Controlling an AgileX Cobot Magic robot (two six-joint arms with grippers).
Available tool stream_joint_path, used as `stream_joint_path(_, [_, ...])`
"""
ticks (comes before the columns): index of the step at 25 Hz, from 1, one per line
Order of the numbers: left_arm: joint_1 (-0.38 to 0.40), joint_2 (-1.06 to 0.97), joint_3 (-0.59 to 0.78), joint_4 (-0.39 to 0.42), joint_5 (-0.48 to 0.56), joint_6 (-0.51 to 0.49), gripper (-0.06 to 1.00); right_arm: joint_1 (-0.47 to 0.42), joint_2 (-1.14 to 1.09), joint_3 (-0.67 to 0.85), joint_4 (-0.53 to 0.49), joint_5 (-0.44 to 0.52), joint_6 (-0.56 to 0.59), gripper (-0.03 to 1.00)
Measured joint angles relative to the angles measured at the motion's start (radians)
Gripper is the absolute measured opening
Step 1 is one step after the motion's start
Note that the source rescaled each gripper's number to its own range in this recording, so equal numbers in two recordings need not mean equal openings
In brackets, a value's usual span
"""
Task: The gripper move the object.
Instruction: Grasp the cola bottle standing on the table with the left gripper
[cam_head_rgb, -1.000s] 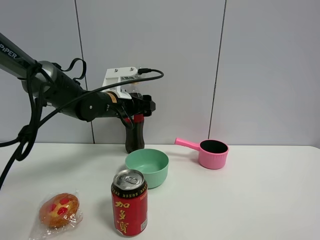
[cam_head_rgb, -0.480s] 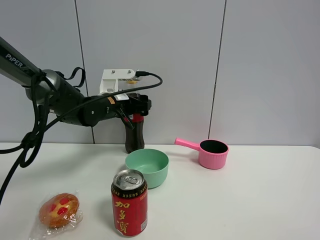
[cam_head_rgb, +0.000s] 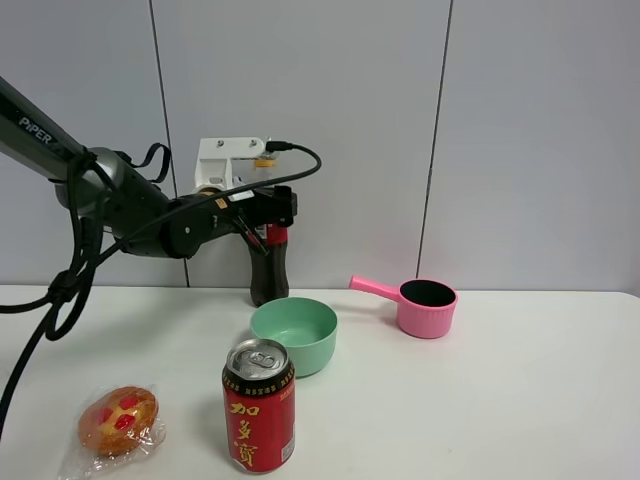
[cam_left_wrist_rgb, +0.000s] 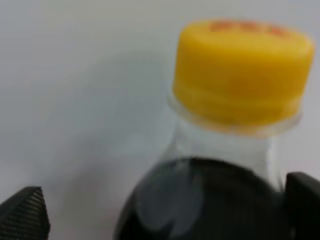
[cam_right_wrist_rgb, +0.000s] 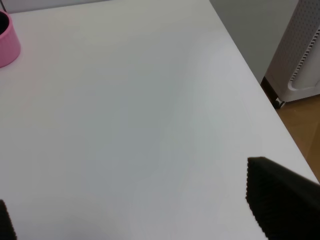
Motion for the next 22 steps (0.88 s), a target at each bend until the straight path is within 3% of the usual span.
stream_joint_path(22, [0.000, 0.083, -0.064, -0.001, -0.001, 0.033, 1.00, 0.000, 0.000, 0.000, 0.000, 0.000, 0.000, 1.00])
